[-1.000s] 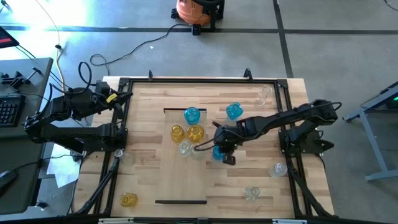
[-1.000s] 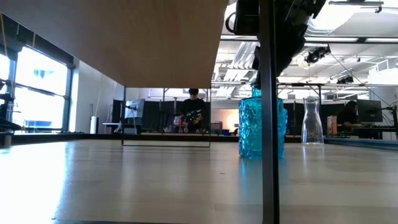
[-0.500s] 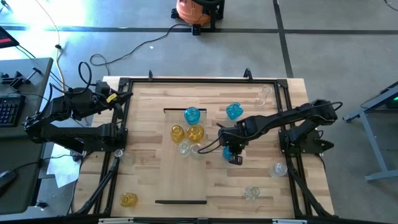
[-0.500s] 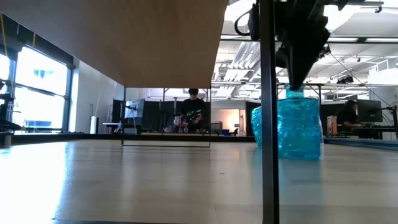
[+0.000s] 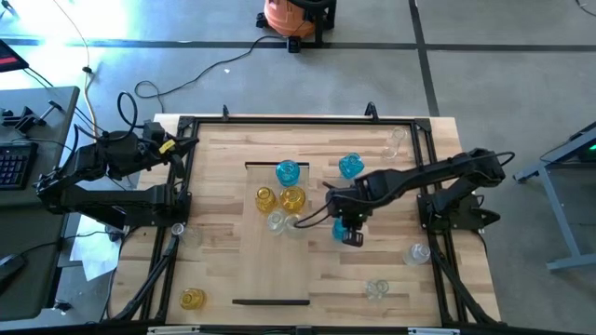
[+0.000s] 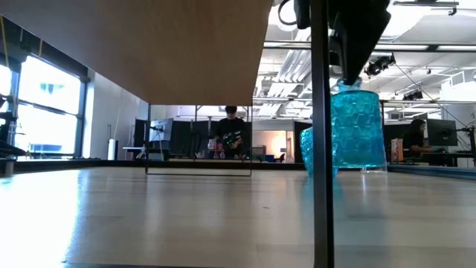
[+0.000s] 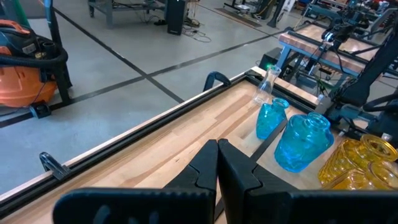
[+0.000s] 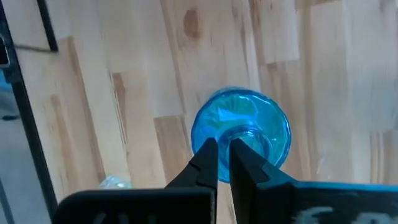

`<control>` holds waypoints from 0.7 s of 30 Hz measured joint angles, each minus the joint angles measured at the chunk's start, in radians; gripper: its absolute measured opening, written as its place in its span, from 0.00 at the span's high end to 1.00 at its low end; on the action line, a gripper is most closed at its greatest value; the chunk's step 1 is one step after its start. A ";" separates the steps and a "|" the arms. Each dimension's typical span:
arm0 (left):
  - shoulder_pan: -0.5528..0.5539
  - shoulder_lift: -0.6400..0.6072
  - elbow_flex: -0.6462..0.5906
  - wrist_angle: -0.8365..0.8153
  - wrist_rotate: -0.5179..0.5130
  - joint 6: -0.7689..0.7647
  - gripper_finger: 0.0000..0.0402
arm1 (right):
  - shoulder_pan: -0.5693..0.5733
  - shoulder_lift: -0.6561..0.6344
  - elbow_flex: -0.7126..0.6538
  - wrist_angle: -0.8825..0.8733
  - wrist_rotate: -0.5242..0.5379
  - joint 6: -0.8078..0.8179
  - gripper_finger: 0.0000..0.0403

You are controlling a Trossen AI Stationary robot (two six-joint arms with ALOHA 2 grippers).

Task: Sort vases onto shelf
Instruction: Put the bottom blue vase on the shelf to align with the other blue vase

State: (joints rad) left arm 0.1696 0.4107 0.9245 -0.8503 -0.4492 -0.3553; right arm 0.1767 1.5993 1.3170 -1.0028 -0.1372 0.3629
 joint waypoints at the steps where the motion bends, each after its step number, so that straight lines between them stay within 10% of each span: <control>1: 0.000 0.000 0.000 0.000 0.000 0.000 1.00 | 0.003 0.000 0.000 -0.004 -0.004 0.003 1.00; 21: 0.000 0.000 0.000 0.000 0.002 0.000 1.00 | 0.083 -0.003 0.120 -0.140 0.018 0.109 1.00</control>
State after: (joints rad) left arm 0.1699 0.4107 0.9245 -0.8503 -0.4470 -0.3553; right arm 0.2595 1.5963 1.4369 -1.1431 -0.1188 0.4720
